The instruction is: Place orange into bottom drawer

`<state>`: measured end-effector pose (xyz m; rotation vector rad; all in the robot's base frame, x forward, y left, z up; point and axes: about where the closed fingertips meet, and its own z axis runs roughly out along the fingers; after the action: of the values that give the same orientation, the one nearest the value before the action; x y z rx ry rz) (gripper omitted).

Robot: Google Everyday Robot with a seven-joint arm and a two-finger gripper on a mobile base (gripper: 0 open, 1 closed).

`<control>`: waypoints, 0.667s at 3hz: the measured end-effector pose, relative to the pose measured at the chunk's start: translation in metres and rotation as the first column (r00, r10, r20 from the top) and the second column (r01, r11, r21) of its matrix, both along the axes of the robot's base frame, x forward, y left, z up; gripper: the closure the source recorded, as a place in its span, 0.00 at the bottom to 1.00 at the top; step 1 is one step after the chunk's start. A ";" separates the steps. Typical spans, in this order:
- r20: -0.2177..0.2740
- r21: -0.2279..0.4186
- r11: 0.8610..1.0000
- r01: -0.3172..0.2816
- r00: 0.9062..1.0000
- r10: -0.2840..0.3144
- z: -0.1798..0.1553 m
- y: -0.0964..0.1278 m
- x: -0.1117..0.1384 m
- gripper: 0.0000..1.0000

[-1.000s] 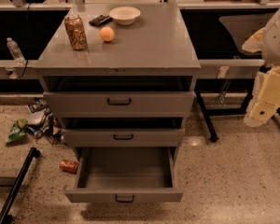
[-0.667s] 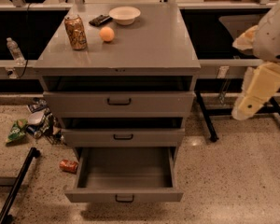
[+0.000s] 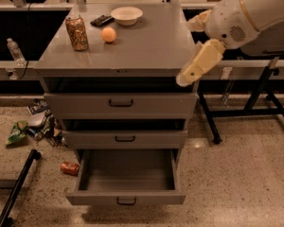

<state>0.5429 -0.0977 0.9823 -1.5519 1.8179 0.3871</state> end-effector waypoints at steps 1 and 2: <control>0.031 0.083 0.997 -0.009 1.000 0.007 0.010 0.036 0.031 0.00; 0.036 0.085 0.996 -0.008 0.999 0.005 0.010 0.037 0.032 0.00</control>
Offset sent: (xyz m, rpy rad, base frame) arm 0.0241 0.0282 0.0076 0.0656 -0.0239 0.0063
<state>0.5752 -0.0611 0.9927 -1.4972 1.7475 0.4321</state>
